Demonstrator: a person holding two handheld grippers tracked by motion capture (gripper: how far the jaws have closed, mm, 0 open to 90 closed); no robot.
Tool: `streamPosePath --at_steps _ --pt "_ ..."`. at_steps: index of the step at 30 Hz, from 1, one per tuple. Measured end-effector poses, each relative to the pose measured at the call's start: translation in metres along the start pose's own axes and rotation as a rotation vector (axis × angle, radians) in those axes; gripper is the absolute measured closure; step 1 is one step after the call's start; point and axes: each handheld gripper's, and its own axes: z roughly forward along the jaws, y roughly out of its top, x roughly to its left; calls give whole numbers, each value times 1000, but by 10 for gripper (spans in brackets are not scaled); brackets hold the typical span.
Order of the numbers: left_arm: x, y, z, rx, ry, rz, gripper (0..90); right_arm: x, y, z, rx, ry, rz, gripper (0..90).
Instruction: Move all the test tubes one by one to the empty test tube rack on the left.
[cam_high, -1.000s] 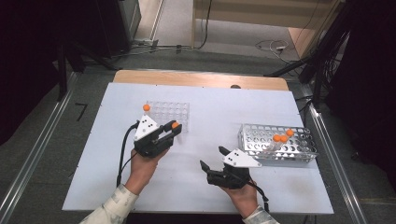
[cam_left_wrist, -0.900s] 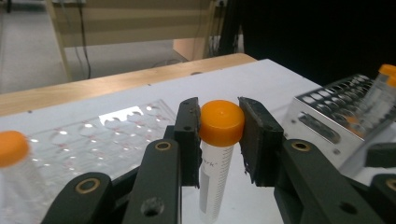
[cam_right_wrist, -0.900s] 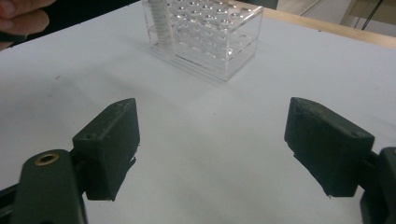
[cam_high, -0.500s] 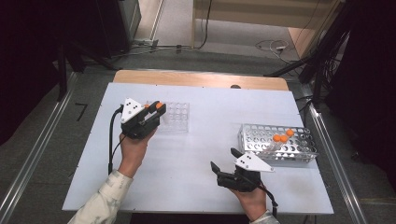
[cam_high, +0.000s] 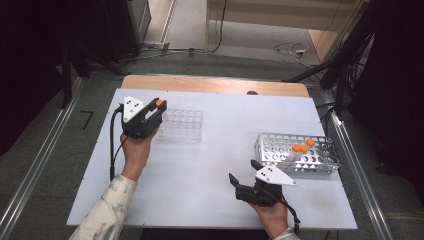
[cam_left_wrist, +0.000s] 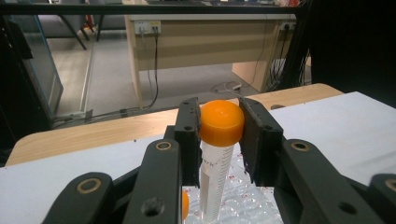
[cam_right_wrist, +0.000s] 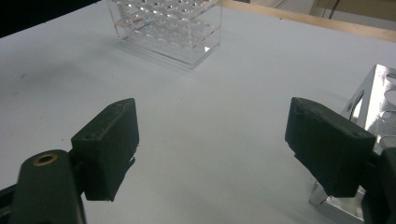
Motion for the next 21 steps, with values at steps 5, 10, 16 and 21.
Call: streamPosePath --at_steps 5,10,16,21 --pt "0 -3 6 30 10 20 702 0 -1 -1 0 -5 3 161" --pt "-1 -9 12 79 12 39 702 0 0 -1 0 -3 3 164" --pt "-2 -18 17 124 19 51 701 0 0 0 -2 1 -1 166" --pt "-3 -23 20 146 25 58 699 0 0 -1 -2 1 0 167"
